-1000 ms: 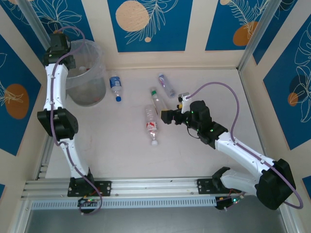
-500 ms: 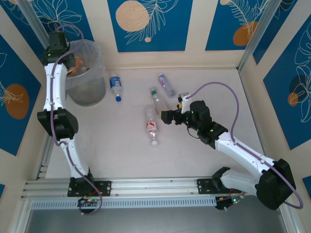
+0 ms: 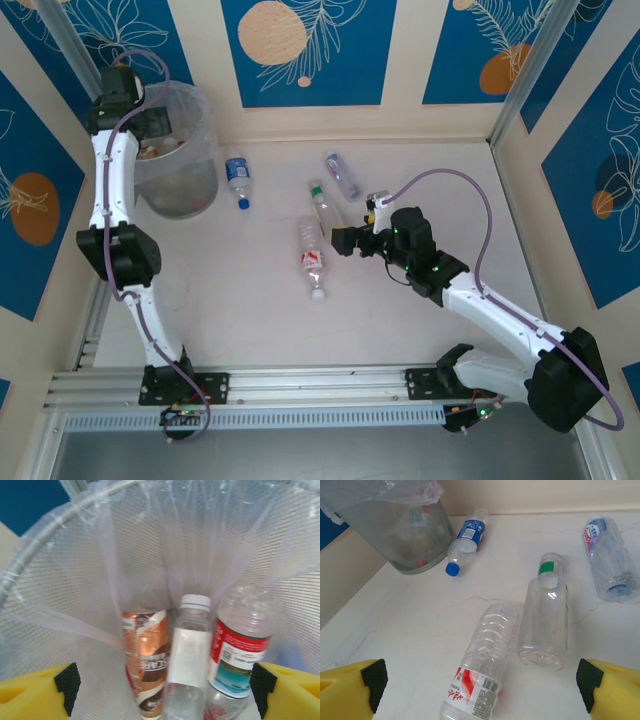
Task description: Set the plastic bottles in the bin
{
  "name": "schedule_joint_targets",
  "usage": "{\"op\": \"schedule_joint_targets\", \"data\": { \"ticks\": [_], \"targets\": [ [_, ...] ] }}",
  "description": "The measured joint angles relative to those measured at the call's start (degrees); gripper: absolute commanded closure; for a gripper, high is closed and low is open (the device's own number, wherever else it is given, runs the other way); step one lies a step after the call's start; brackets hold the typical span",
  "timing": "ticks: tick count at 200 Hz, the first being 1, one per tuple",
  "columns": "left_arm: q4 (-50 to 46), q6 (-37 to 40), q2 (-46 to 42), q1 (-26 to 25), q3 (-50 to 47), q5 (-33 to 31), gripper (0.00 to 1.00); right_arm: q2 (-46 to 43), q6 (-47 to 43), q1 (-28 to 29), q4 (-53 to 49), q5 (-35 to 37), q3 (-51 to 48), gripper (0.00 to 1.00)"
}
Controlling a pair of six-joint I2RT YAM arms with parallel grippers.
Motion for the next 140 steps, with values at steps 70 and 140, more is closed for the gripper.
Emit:
{"op": "schedule_joint_targets", "data": {
  "ticks": [70, 140],
  "targets": [
    [2.0, -10.4, -6.3, 0.0, -4.0, 15.2, 0.0, 0.6, 0.7, 0.0, 1.1, 1.3, -0.7, 0.01],
    [8.5, -18.8, -14.3, -1.5, -12.3, 26.7, 0.01, 1.6, 2.7, -0.4, 1.1, 3.3, -0.7, 0.01]
  ]
}}
